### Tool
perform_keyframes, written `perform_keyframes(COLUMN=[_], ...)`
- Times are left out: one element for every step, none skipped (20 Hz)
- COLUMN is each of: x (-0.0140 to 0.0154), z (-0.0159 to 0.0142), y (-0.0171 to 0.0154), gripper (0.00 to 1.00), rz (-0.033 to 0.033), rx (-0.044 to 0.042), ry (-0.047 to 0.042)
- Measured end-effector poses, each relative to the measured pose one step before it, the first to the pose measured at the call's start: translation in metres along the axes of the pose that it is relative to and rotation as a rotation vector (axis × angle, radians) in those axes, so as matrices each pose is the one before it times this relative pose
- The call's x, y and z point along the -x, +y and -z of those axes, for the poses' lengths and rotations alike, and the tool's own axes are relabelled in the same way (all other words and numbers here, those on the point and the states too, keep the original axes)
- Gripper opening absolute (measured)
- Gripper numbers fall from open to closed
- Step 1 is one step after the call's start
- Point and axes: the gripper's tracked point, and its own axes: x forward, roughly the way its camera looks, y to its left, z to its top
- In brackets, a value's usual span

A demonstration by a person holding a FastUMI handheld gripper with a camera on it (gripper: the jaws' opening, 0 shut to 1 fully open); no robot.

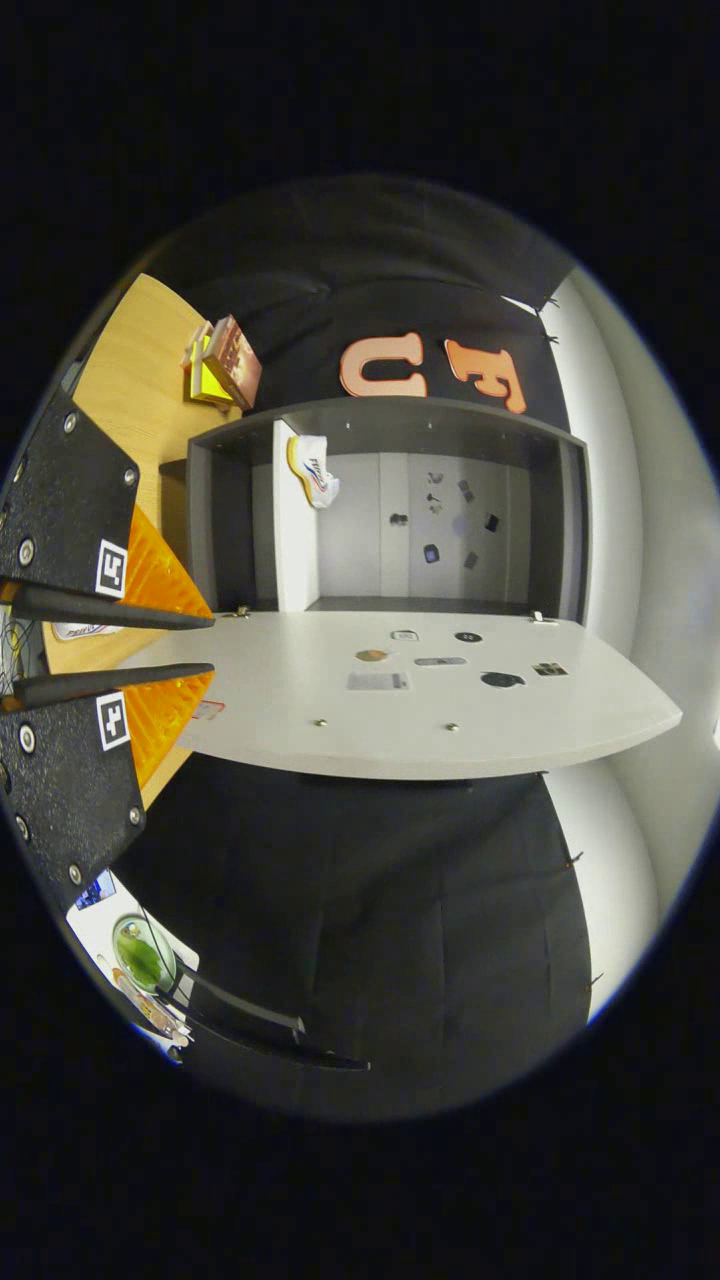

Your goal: Open the shoe cabinet door, grab the shoes and put them into the shoe cabinet, then close the shoe cabinet door.

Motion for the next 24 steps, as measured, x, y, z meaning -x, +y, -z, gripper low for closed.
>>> perform_keyframes(x=[-0.00432, -0.00413, -0.00487, -0.00632, -0.00684, -0.00667, -0.00536, -0.00767, -0.00680, -0.00665, -0.00686, -0.00779, -0.00619, -0.00604, -0.00594, -0.00666, -0.00656, -0.00698, -0.00711, -0.00778, -0.00971, -0.00789, -0.00785, -0.00784], z=[0.01233, 0.01370, 0.01298, 0.01094, 0.01205, 0.01148, 0.01194, 0.00985, 0.01009, 0.01017, 0.00935, 0.00928, 0.01127, 0.00863, 0.00839, 0.00890, 0.00826, 0.00730, 0.00615, 0.00548, 0.00595, 0.00498, 0.00472, 0.00398], y=[0.00963, 0.00803, 0.00604, 0.00443, 0.00237, 0.00139, 0.00225, 0.00192, 0.00177, 0.00180, 0.00045, -0.00014, 0.00014, 0.00104, 0.00000, 0.00032, 0.00098, 0.00207, 0.00176, 0.00275, 0.00268, 0.00162, 0.00136, 0.00043], gripper=[0.20, 0.21, 0.21, 0.21, 0.24, 0.25, 0.26, 0.26, 0.28, 0.28, 0.29, 0.30, 0.31, 0.31, 0.31, 0.33, 0.35, 0.37, 0.39, 0.39, 0.40, 0.40, 0.41, 0.42], rz=[-0.02177, -0.01800, -0.01291, -0.01010, -0.00295, -0.00393, -0.00502, -0.00510, -0.00574, -0.00644, -0.00456, -0.00255, -0.00328, -0.00579, -0.00439, -0.00500, -0.00345, -0.00564, -0.00399, -0.00544, -0.00732, -0.00564, -0.00486, -0.00234], rx=[0.00289, 0.00334, 0.00544, 0.00966, 0.01349, 0.01340, 0.00977, 0.00416, -0.00051, -0.00179, 0.00106, 0.00535, 0.00294, 0.00194, 0.00646, 0.01199, 0.01462, 0.01648, 0.01536, 0.01313, 0.00816, 0.00735, 0.00805, 0.00772], ry=[0.02783, 0.02943, 0.02641, 0.02039, 0.02345, 0.02264, 0.02572, 0.01982, 0.02395, 0.02010, 0.01515, 0.01777, 0.02352, 0.01917, 0.01706, 0.01851, 0.01957, 0.01553, 0.01510, 0.01691, 0.01714, 0.01642, 0.01476, 0.01446])
